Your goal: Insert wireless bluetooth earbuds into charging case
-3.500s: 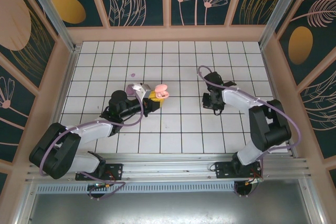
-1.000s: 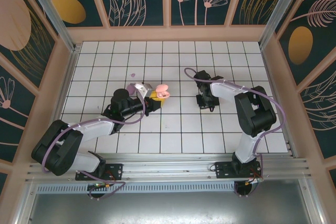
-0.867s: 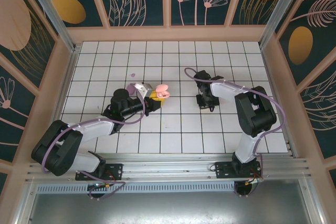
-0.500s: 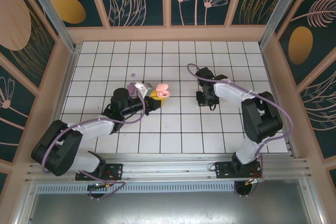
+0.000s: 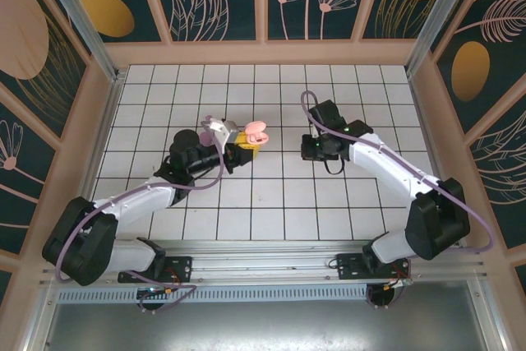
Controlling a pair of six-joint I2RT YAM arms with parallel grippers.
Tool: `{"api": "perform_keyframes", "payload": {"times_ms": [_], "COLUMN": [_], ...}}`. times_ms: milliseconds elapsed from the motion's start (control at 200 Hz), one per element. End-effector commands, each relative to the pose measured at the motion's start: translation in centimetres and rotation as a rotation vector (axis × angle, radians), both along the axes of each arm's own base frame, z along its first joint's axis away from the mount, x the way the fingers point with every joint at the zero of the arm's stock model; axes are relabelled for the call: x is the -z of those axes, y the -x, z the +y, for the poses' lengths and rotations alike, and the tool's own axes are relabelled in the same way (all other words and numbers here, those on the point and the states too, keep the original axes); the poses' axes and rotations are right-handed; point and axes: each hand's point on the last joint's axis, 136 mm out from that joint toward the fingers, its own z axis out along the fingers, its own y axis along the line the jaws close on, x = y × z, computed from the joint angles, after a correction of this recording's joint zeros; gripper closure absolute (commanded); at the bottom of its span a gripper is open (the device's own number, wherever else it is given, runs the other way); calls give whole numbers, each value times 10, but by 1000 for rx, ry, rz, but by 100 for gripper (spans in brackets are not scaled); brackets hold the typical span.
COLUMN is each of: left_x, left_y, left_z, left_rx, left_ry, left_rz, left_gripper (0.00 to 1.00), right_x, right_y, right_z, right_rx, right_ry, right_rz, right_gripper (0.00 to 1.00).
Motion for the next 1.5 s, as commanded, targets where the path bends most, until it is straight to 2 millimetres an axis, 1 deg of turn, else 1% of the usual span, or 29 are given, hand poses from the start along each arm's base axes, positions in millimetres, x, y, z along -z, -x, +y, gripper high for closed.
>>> {"api": "perform_keyframes", "payload": {"times_ms": [0, 125, 205, 360, 505, 601, 731, 881, 961, 1106, 1201, 1326, 1406, 1496], "left_x": [-23, -22, -20, -16, -7, -5, -2, -5, -2, -2, -5, -9, -9, -12], "left_y": [7, 11, 14, 18, 20, 20, 22, 25, 24, 26, 25, 27, 28, 28], "left_z": [0, 4, 6, 13, 14, 13, 13, 7, 5, 0, -5, -10, -13, -14], "left_rx": [22, 15, 13, -17, -13, -11, -4, 45, 53, 92, 126, 167, 187, 197], "left_ry": [21, 10, -6, 2, -1, 4, 15, 26, 17, 26, 38, 55, 50, 54], "left_rz": [-37, -24, -17, -31, -15, -7, -17, -14, -23, -64, -72, -87, -109, -125], "left_gripper": [90, 91, 93, 94, 94, 94, 94, 93, 93, 93, 93, 93, 93, 93], "right_x": [-23, -31, -35, -49, -60, -68, -89, -110, -120, -139, -155, -170, -172, -172], "right_y": [5, 11, 14, 24, 25, 24, 21, 22, 23, 35, 42, 50, 57, 60], "right_z": [18, 37, 42, 53, 58, 64, 75, 75, 75, 79, 81, 83, 85, 88], "right_rx": [-15, -69, -83, -122, -138, -158, -201, -214, -219, -261, -299, -333, -374, -402], "right_ry": [-82, -126, -121, -158, -190, -217, -266, -293, -318, -385, -435, -490, -522, -533], "right_rz": [-39, -59, -75, -95, -108, -123, -162, -203, -232, -247, -294, -337, -351, -359], "right_gripper": [88, 88, 88, 88, 88, 89, 89, 89, 89, 89, 89, 88, 87, 88]}}
